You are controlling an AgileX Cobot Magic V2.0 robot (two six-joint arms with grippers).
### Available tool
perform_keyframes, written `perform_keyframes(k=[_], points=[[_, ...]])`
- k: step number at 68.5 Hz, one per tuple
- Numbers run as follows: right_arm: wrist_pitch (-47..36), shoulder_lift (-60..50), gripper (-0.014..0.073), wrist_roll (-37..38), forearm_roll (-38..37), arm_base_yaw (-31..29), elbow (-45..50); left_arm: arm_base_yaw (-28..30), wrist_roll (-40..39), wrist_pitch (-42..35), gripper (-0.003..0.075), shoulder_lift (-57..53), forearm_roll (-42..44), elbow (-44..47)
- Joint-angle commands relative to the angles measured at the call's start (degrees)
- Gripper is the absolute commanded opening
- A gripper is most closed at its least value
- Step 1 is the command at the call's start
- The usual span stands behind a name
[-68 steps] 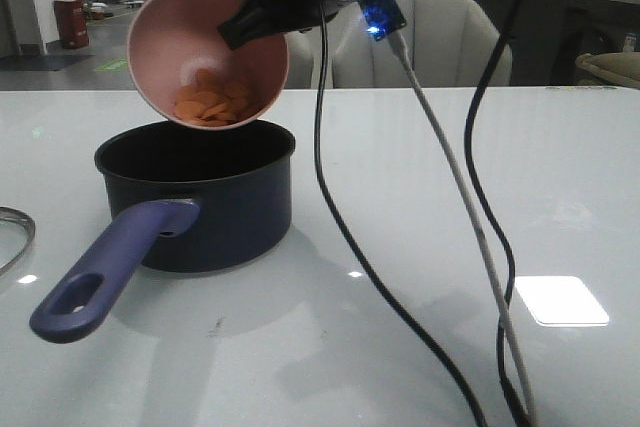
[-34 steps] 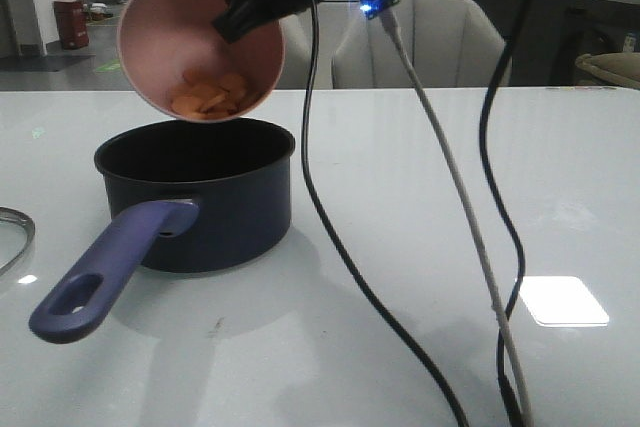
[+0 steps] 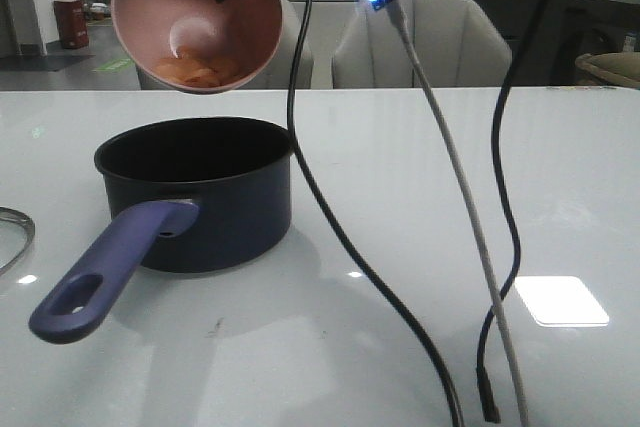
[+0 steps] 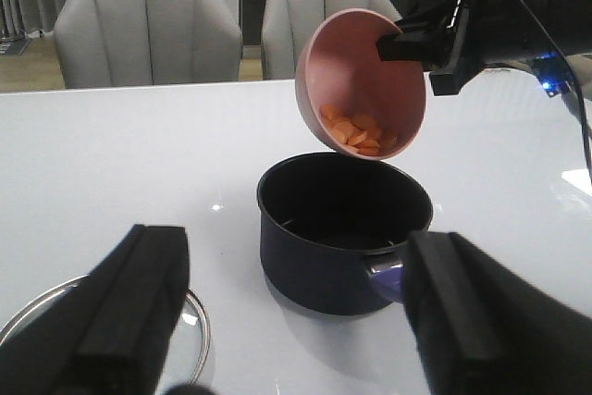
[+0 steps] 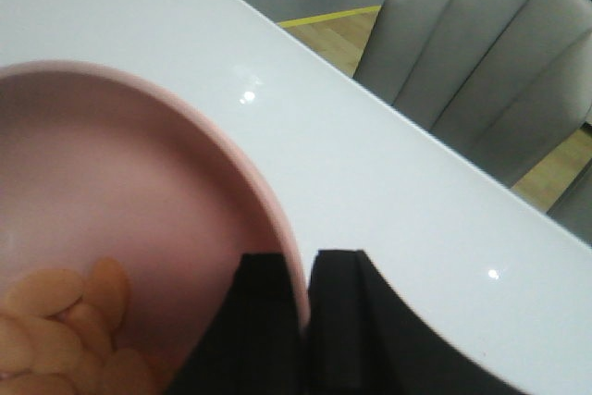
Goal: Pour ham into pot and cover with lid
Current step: 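Tilt the pink bowl with the right gripper to pour carrots into pot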
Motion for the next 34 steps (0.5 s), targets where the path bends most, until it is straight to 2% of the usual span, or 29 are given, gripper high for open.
perform_keyframes(k=[1,18,28,34], points=[[-2.9,-3.6,0.0137,-0.3,3.2,0.1,-1.8,-0.5,0.0,-4.3,0.0510,0.6,-0.4,-1.6],[-2.9,-3.4,0.0137,-1.6,14.3,-0.3,-1.8,-0.5,0.0,-4.3,0.0510,0.6,-0.4,-1.6],[-9.1,-3.3,0.0137,-2.6,16.9,-0.3,0.4,-0.5,0.0,-4.3,0.0510,0.6,-0.4,-1.6],[-13.8,-3.3,0.0137,-7.9,16.3,-0.3,3.0,-0.5,0.0,-4.3,0.0510,0.6,-0.4,-1.6]])
